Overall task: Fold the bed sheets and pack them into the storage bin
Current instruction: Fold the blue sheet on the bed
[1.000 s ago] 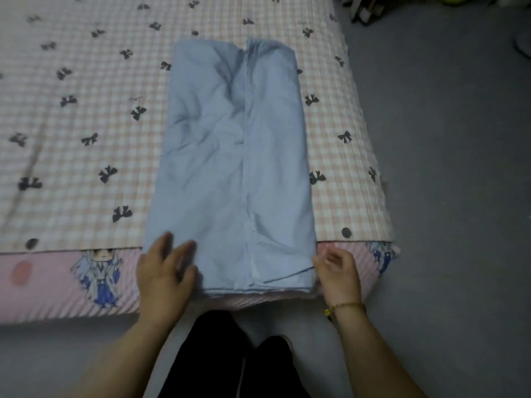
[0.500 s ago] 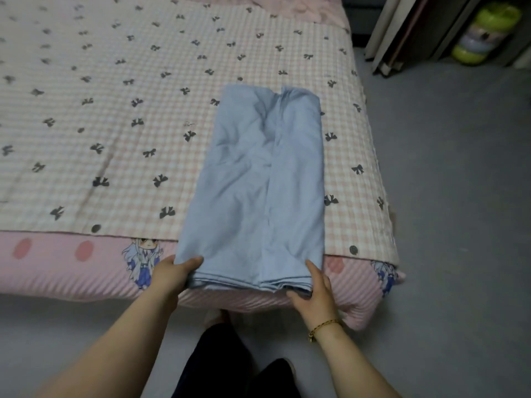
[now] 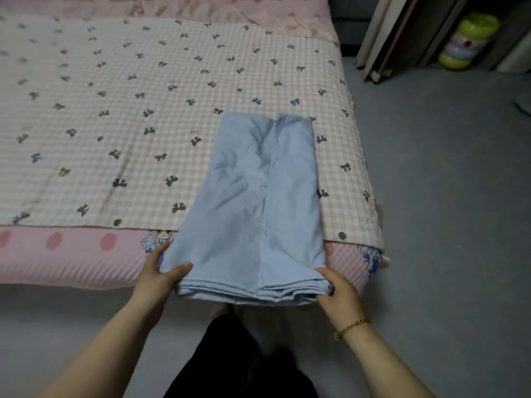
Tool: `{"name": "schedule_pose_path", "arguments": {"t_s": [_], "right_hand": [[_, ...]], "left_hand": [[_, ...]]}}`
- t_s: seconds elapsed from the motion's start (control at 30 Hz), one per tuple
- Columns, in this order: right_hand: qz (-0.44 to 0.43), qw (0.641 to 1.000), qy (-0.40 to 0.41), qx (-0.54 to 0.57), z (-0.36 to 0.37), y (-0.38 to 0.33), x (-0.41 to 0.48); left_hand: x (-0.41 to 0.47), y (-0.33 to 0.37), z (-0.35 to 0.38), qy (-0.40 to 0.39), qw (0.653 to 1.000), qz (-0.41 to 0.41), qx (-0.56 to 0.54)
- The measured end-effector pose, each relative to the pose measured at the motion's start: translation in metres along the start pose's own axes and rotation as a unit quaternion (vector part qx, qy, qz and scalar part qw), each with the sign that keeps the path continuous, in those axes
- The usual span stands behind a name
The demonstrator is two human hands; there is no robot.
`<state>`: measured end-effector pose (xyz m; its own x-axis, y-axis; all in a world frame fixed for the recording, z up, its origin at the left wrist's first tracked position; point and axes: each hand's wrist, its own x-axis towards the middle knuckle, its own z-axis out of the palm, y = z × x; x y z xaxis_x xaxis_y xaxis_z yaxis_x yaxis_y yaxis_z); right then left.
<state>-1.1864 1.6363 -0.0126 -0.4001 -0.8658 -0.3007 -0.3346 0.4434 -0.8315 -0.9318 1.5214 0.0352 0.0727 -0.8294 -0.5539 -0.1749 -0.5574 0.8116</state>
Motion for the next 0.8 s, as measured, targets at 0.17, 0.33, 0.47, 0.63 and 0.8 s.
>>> {"name": "schedule_pose_path", "arguments": {"t_s": [0.17, 0.33, 0.47, 0.63, 0.8], "right_hand": [[-0.008, 0.986, -0.157, 0.058, -0.017, -0.023, -0.009], [-0.099, 0.967, -0.192, -0.134, -0.026, -0.032, 0.022], [-0.229, 0.953, -0.047, -0.191, -0.034, -0.052, 0.054], [-0.153, 0.987, -0.007, -0.037, -0.063, -0.090, 0.111], [-0.035, 0.985, 0.045, 0.164, -0.064, -0.132, 0.215]], "left_hand": [[-0.019, 0.040, 0.003, -0.112, 0.982, 0.107, 0.110], [0.009, 0.073, 0.008, -0.253, 0.891, 0.245, 0.287], [0.056, 0.093, 0.010, -0.232, 0.799, 0.383, 0.401], [0.125, 0.154, 0.021, -0.204, 0.839, 0.378, 0.333], [0.219, 0.215, 0.057, -0.082, 0.866, 0.287, 0.402]]}}
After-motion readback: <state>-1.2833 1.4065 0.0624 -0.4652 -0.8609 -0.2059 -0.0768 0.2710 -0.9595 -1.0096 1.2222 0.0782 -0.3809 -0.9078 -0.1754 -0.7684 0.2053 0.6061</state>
